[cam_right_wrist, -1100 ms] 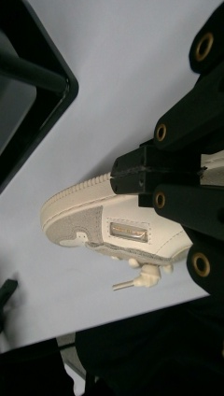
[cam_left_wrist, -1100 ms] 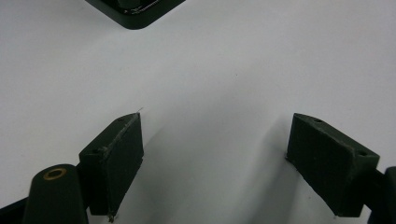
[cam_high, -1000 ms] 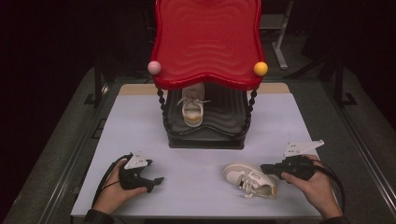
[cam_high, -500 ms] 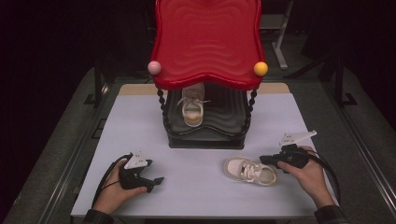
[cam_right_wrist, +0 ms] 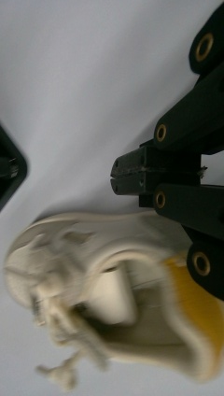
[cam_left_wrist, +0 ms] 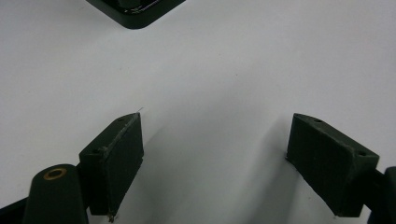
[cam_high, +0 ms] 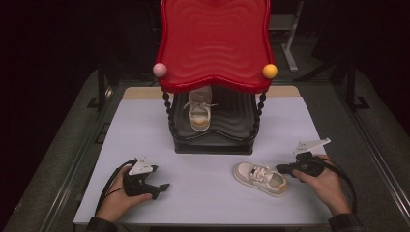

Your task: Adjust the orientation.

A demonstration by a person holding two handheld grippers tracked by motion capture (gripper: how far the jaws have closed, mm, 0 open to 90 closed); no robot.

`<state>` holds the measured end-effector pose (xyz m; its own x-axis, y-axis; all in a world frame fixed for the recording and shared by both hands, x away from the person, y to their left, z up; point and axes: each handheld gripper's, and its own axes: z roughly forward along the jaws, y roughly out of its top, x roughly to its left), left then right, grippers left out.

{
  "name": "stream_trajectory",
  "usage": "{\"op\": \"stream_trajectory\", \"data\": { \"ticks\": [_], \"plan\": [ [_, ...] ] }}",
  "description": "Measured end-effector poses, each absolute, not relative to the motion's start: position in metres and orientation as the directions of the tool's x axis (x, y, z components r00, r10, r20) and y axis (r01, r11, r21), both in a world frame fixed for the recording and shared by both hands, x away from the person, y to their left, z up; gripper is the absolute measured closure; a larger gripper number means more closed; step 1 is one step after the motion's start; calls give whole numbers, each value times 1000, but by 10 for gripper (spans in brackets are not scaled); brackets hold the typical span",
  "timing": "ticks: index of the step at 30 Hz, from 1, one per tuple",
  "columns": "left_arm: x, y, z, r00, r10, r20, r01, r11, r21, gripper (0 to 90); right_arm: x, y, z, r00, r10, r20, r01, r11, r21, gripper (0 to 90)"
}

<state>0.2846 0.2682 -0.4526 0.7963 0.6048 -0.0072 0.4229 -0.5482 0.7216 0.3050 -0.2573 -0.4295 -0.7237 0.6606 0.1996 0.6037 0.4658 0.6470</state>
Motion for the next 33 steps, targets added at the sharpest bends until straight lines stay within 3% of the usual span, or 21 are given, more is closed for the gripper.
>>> {"op": "stream_trajectory", "data": {
  "ticks": [7, 33],
  "plan": [
    [285, 268, -453, 797, 604, -7, 423, -549, 721, 178, 288, -270, -438, -723, 656, 217, 629, 496, 599, 900],
    [285, 268, -453, 797, 604, -7, 422, -549, 721, 177, 272, -225, -438, -828, 505, 243, 545, 623, 561, 900]
  ]
}}
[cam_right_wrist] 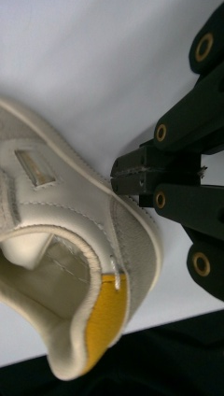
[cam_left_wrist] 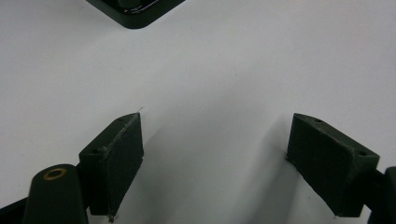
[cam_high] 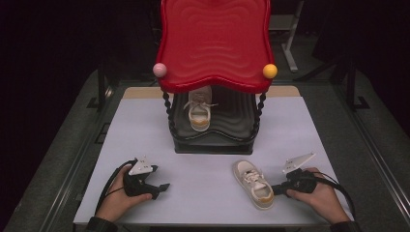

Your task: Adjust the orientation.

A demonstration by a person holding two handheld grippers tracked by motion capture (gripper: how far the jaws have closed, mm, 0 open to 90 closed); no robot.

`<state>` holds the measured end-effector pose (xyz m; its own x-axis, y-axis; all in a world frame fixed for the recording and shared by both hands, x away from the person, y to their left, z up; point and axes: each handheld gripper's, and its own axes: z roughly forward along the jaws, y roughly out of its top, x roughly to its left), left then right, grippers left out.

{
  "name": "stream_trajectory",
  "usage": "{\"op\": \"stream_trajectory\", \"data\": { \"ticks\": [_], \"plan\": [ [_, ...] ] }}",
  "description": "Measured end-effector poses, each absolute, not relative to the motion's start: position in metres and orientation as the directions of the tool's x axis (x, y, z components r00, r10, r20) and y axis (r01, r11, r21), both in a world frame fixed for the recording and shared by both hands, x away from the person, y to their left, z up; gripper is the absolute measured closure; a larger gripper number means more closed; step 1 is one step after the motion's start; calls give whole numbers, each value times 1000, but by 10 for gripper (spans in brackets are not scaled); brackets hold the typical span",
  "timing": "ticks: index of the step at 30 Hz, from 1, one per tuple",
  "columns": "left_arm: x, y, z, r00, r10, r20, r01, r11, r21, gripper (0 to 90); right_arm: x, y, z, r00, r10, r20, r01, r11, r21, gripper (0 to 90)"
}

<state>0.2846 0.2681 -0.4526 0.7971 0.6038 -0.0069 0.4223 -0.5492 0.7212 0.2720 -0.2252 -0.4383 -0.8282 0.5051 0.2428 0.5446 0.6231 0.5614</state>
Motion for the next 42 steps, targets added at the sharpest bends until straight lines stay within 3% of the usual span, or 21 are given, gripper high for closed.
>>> {"op": "stream_trajectory", "data": {
  "ticks": [9, 22, 42],
  "plan": [
    [285, 268, -453, 797, 604, -7, 422, -549, 721, 177, 264, -218, -435, -850, 471, 238, 514, 640, 571, 900],
    [285, 268, -452, 798, 603, -7, 423, -551, 719, 177, 255, -222, -381, -893, 386, 230, 419, 532, 736, 853],
    [285, 268, -453, 797, 604, -8, 423, -549, 721, 177, 254, -191, -392, -935, 228, 272, 355, 618, 702, 673]
  ]
}}
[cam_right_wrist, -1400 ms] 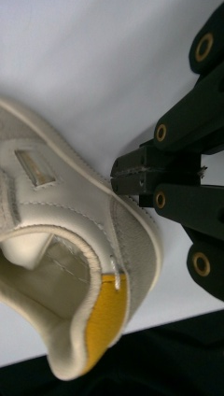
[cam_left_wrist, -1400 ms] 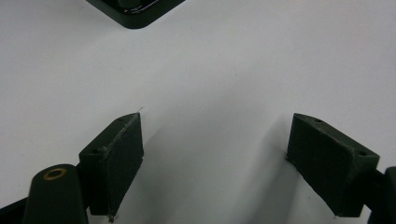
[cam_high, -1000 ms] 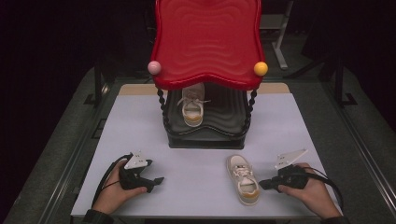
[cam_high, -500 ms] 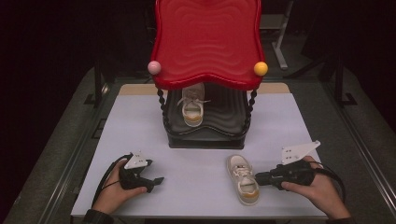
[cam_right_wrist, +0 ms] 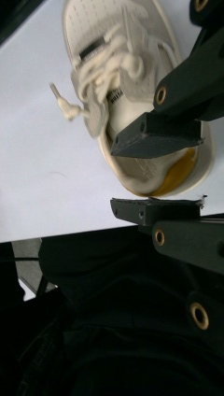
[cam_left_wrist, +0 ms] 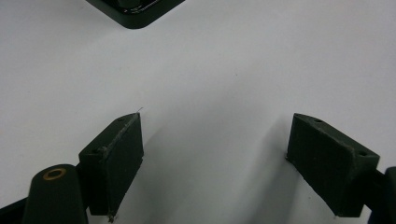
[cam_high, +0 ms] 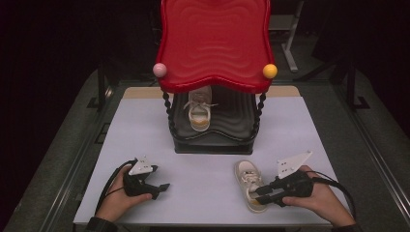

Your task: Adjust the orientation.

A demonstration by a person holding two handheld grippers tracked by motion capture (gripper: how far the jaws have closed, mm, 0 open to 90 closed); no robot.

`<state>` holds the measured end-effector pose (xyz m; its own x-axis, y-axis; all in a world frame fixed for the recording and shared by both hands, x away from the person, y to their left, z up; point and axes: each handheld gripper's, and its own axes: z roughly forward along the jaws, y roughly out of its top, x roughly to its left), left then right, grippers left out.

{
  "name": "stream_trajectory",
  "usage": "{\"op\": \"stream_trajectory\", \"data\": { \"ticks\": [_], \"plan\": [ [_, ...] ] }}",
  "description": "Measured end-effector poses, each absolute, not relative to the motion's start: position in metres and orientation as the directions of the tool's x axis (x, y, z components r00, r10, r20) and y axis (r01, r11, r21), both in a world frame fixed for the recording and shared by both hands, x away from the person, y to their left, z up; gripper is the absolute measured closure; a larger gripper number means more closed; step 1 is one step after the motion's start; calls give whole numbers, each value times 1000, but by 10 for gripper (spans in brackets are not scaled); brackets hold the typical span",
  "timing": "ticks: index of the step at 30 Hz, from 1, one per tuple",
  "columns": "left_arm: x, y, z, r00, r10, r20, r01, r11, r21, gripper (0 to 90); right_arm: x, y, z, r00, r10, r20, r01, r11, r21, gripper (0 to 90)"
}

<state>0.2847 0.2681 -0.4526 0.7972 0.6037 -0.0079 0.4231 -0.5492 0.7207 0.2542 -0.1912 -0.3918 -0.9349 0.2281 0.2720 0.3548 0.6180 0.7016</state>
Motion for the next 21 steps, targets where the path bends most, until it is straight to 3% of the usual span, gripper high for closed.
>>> {"op": "stream_trajectory", "data": {
  "ticks": [10, 21],
  "plan": [
    [285, 268, -453, 797, 604, -8, 423, -549, 721, 177, 255, -183, -405, -943, 214, 256, 332, 670, 664, 665],
    [285, 268, -453, 797, 604, -8, 423, -549, 721, 177, 256, -175, -408, -933, 221, 284, 359, 632, 687, 778]
  ]
}}
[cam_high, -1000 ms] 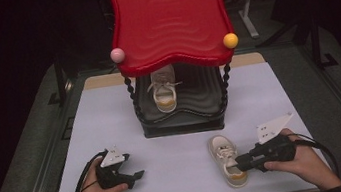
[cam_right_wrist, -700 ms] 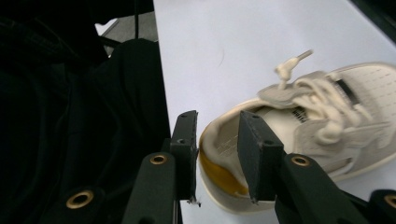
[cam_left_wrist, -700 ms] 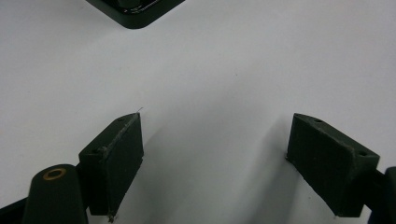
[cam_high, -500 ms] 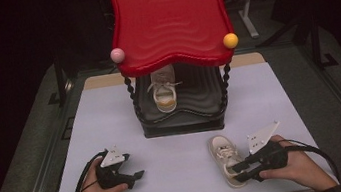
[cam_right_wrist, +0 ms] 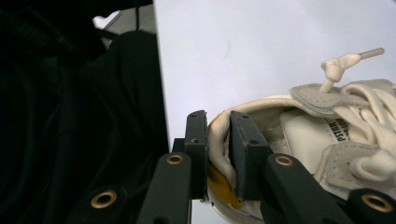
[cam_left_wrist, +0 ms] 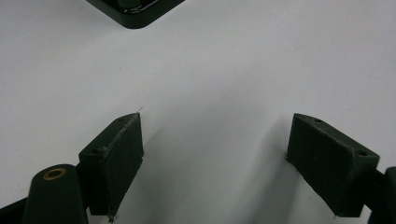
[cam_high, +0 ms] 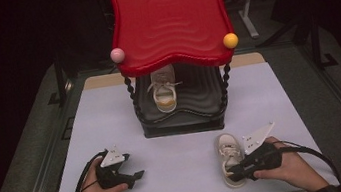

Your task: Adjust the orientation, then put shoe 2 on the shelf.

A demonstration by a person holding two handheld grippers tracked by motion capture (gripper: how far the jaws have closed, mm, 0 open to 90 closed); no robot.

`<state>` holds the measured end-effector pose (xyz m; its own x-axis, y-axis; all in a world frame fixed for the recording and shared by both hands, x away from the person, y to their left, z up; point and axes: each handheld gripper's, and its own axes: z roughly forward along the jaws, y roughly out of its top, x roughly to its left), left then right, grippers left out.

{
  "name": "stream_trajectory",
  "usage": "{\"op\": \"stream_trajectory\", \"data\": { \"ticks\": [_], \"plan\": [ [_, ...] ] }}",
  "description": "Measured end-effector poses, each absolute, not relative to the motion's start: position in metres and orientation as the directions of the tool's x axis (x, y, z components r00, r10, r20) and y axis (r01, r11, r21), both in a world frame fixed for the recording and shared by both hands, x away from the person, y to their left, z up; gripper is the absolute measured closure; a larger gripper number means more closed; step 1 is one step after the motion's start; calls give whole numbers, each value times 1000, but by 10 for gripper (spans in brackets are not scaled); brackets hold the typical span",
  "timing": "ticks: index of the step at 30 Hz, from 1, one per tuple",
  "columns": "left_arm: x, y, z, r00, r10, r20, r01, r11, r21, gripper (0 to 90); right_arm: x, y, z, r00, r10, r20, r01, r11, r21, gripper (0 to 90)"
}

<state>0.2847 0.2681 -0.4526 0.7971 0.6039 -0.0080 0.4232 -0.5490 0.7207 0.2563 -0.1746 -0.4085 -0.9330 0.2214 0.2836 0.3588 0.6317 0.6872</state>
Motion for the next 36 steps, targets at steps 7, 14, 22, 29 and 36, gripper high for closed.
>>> {"op": "stream_trajectory", "data": {
  "ticks": [7, 14, 22, 29, 36],
  "plan": [
    [285, 268, -453, 797, 604, -8, 423, -549, 720, 177, 264, -170, -407, -924, 287, 252, 379, 608, 697, 792],
    [285, 268, -453, 797, 604, -8, 423, -549, 721, 177, 257, -164, -393, -934, 277, 227, 353, 609, 710, 794],
    [285, 268, -453, 798, 603, -7, 423, -551, 720, 177, 253, -156, -373, -947, 247, 207, 318, 603, 731, 794],
    [284, 268, -453, 797, 603, -6, 422, -551, 720, 177, 251, -146, -346, -958, 213, 191, 283, 604, 745, 793],
    [285, 268, -453, 798, 603, -6, 422, -551, 720, 177, 255, -137, -321, -969, 197, 147, 239, 611, 755, 793]
  ]
}}
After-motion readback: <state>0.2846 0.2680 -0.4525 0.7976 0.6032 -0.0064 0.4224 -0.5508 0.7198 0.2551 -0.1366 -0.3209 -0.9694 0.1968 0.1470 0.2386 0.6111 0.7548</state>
